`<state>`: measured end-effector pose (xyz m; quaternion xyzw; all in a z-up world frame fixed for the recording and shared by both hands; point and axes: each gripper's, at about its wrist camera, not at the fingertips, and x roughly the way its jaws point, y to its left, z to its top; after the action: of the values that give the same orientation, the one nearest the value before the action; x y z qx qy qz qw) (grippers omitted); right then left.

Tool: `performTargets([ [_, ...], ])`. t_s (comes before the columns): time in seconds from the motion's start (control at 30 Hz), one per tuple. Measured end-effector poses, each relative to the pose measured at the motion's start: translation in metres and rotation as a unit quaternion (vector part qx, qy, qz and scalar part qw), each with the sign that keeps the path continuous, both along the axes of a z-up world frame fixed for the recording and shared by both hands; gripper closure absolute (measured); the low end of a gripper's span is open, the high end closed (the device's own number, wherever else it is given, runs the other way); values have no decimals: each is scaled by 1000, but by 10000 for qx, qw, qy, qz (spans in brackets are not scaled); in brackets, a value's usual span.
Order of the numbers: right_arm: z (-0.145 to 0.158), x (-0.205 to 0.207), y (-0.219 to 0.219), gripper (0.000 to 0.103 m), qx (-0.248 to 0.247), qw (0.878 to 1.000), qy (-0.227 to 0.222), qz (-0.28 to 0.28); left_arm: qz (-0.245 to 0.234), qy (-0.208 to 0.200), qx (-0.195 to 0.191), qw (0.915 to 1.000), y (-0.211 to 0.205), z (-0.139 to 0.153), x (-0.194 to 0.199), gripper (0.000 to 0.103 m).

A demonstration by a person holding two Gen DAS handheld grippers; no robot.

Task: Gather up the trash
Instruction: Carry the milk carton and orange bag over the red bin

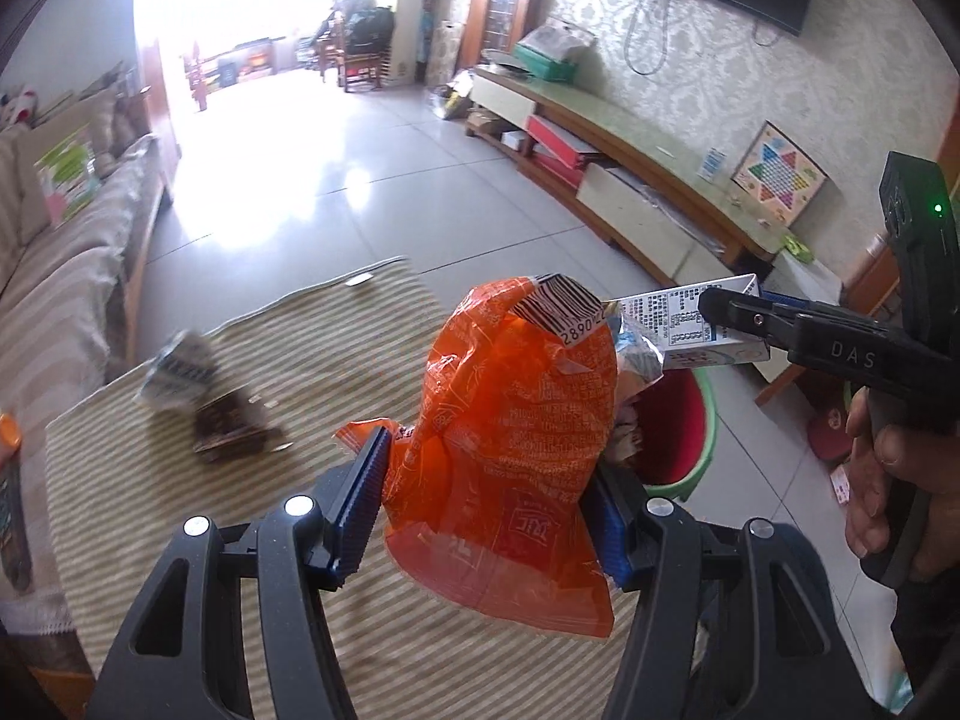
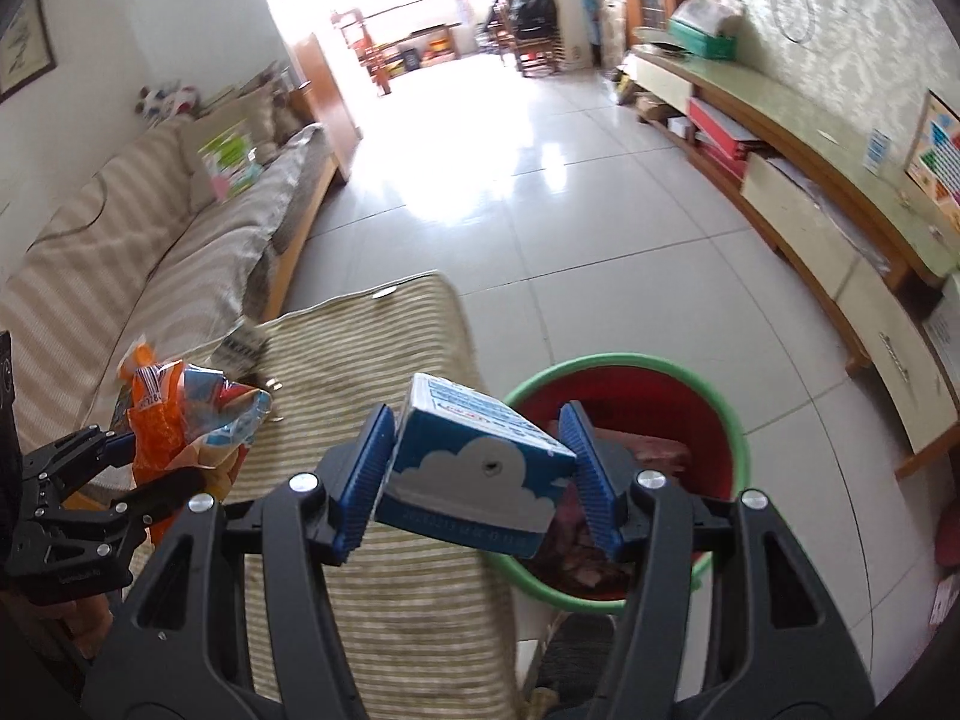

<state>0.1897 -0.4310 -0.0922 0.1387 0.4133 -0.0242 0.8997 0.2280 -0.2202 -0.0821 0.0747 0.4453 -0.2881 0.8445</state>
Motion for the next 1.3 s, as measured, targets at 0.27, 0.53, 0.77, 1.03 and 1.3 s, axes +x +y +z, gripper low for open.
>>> performTargets([
  [0.27, -15, -10, -71, 47, 196, 9975, -11, -676, -493, 260, -3, 9984, -80, -20, 13, 46],
  [0.53, -29, -17, -111, 47, 394, 9937, -14, -1047, -709, 507, -24, 9962, -127, -43, 20, 46],
  [0.77, -41, -17, -119, 47, 436, 9933, 68, -1063, -750, 616, 36, 9953, -143, -57, 25, 46],
  [1.03, -44, -13, -120, 47, 430, 9934, 128, -1055, -794, 759, -3, 9939, -151, -66, 29, 35],
  [1.3, -45, -10, -120, 47, 412, 9937, 148, -1030, -630, 832, -296, 9941, -138, -63, 35, 17],
])
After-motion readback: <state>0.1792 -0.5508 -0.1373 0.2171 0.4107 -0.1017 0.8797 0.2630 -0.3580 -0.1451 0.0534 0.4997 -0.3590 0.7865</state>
